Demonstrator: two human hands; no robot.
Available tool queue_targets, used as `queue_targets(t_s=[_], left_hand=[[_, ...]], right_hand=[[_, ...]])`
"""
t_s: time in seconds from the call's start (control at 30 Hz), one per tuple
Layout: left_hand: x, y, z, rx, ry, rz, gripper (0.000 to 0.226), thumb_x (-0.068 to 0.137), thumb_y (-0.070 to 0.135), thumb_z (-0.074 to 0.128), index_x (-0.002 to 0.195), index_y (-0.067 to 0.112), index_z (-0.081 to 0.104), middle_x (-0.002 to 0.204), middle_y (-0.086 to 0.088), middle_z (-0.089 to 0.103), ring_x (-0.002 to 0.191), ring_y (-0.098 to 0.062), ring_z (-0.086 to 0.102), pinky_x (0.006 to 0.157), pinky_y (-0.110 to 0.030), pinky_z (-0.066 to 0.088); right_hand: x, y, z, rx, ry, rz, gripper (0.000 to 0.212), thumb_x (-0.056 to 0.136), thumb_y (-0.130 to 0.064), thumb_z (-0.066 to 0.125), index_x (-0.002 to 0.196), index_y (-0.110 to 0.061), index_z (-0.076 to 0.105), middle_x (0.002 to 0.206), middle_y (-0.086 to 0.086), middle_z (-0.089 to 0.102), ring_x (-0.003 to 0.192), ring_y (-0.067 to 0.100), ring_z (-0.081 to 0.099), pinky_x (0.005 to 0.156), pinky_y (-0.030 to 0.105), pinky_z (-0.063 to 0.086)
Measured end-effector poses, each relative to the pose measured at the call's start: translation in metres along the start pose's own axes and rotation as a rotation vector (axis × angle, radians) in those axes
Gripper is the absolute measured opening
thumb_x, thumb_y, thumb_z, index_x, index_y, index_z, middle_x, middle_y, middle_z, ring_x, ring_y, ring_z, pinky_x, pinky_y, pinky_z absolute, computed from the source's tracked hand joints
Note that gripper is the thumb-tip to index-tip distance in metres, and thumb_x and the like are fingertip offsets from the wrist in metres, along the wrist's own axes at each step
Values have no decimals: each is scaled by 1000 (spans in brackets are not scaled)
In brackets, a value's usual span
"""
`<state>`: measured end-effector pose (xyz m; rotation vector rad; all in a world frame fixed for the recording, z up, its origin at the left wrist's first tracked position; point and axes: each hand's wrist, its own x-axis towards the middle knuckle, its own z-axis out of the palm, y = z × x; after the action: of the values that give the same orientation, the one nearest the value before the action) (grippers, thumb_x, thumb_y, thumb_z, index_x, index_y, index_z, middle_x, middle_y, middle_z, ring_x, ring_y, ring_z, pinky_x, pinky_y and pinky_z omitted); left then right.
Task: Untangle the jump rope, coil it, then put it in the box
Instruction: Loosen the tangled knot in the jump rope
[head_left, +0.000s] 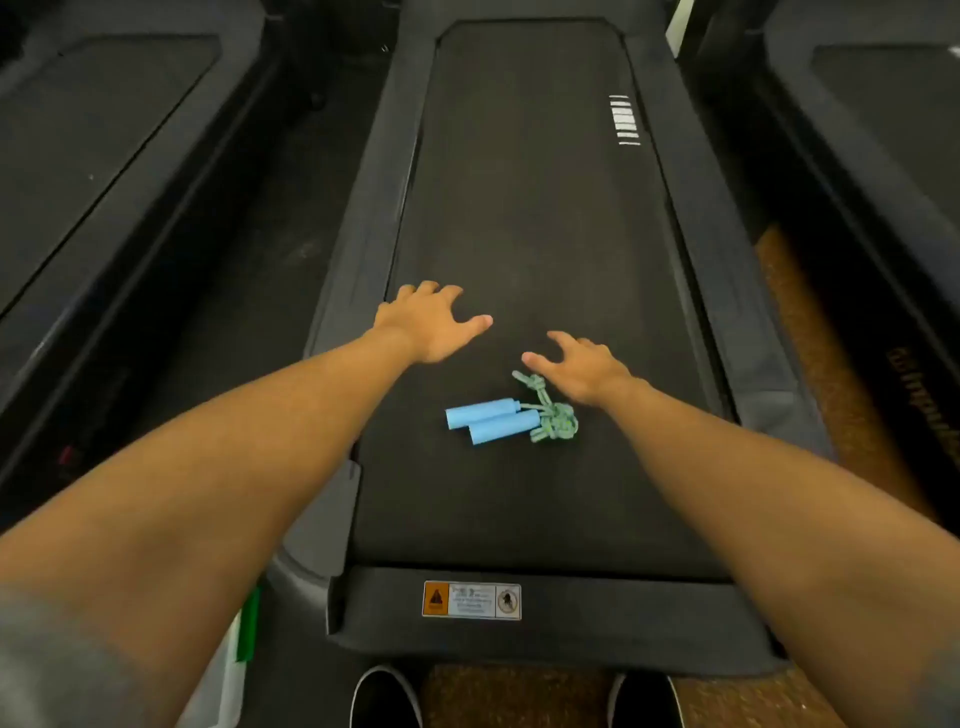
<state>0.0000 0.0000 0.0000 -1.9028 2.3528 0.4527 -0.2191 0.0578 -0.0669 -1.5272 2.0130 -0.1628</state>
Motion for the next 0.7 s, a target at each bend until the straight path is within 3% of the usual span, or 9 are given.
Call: queue_targets(t_s=[0.13,0.3,0.47,0.57,0.63,0.7], left_hand=[[-25,-9,25,17,43,9,87,86,82,35,156,30,28,162,-6,31,148,-35,28,112,-56,35],[-98,-15,37,14,175,32,88,86,82,34,156,30,30,161,-6,33,147,-36,29,111,-55,37],[-202,-19,54,-31,164,59,88,86,82,37,156,30,29,161,-7,33,145,-37,33,110,-54,38],[-243,-18,50,-86,172,111,86,88,77,44,156,27,30,161,-9,34,143,-35,39,111,-51,40],[-259,-9,37,-166,213,187,79,91,68,50,155,26,32,158,-8,40,141,-32,44,110,-48,42],[-273,2,25,-265,273,272,67,93,57,57,150,25,42,144,-6,55,132,-28,53,106,-44,45]], right_hand=[[-7,21,53,-86,35,-1,69,92,-60,59,147,-21,48,146,16,48,136,38,42,111,44,38],[-58,39,98,19,160,-37,37,92,-31,70,123,-10,67,126,15,67,116,33,62,95,38,51],[-147,51,102,181,216,-69,52,84,-28,83,129,-9,66,124,13,68,106,26,65,83,28,47],[-196,40,68,242,219,-153,55,75,-21,89,124,-11,67,118,7,69,94,21,65,83,32,52],[-221,26,37,269,236,-246,51,72,-16,91,118,-12,69,115,8,72,98,23,69,88,36,56],[-247,10,12,267,276,-352,48,71,-12,91,114,-11,70,108,5,72,98,20,68,83,26,54]])
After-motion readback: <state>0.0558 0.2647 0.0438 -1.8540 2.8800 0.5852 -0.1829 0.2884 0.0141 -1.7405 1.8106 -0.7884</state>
